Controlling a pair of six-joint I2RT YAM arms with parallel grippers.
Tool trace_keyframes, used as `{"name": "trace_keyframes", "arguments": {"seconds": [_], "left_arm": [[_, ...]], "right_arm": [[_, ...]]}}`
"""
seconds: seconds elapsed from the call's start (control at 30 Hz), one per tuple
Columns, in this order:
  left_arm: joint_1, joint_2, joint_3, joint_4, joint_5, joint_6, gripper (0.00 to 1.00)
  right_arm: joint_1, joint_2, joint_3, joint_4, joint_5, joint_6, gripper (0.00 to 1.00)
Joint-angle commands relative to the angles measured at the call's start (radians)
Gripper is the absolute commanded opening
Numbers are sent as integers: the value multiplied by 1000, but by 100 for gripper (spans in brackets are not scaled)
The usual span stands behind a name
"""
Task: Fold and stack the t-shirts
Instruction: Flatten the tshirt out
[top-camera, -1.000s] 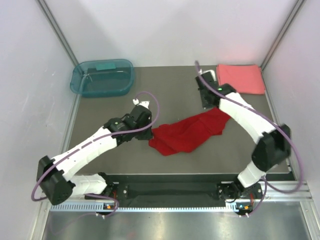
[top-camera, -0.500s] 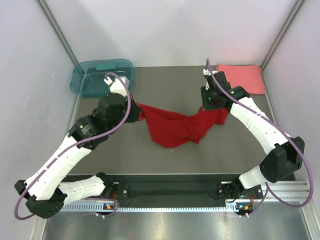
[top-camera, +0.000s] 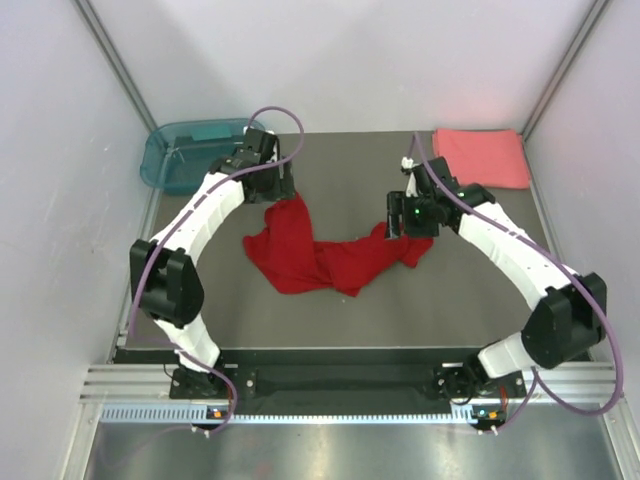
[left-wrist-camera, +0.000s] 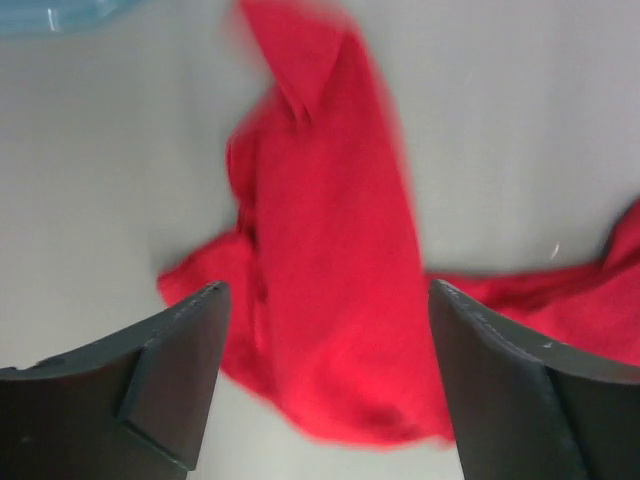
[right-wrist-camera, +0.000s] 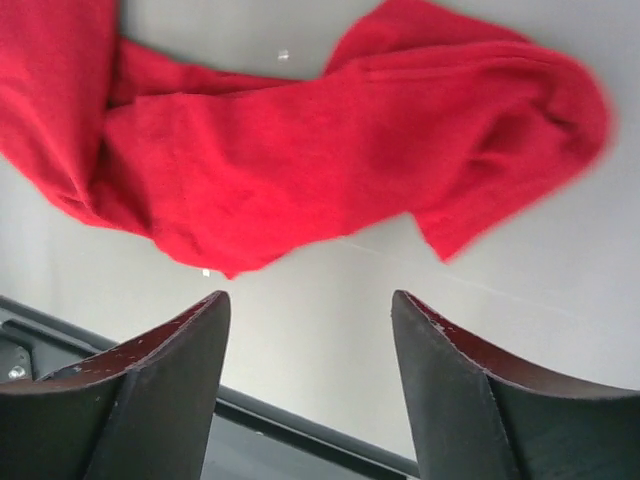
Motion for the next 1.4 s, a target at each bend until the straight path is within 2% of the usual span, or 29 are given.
{"name": "trace_keyframes", "arguments": {"seconds": [0.0,0.13,0.3,0.47,0.67,0.8,0.93,0.97,1.0,1.13,1.2,1.3,1.37], "left_arm": [[-5,-159,49,-41,13,55,86],[-5,-330,-56,-60,14,47,82],[-5,-575,-261,-140,83,-28,76],[-6,-799,-528,-162,178,-193,70],[-6,-968,-668,-182,211,-315,69],[-5,-984,-679,-206,217,-326,68],[-6,-980,-676,-206,218,-327,68],[-6,-977,-677,-205,223,-329,68],[-6,-974,-677,-203,226,-330,68],[-6,-957,-689,-189,244,-341,68],[-6,-956,-695,-180,250,-344,69],[-6,-962,-706,-160,263,-359,70],[-6,-965,-735,-143,269,-367,70]], "right_arm": [[52,88,47,73,-100,28,67],[152,213,151,95,-117,28,67],[270,407,277,54,-87,12,66],[393,555,386,-23,62,-40,69],[438,621,397,-60,189,-45,64],[439,632,365,-63,239,-38,49],[438,616,330,-54,278,-37,44],[438,610,323,-51,282,-37,40],[435,604,317,-51,283,-40,31],[424,567,264,-26,271,-38,15],[419,540,247,1,242,-44,15],[416,489,219,18,190,-41,28],[403,457,208,12,182,-35,26]]}}
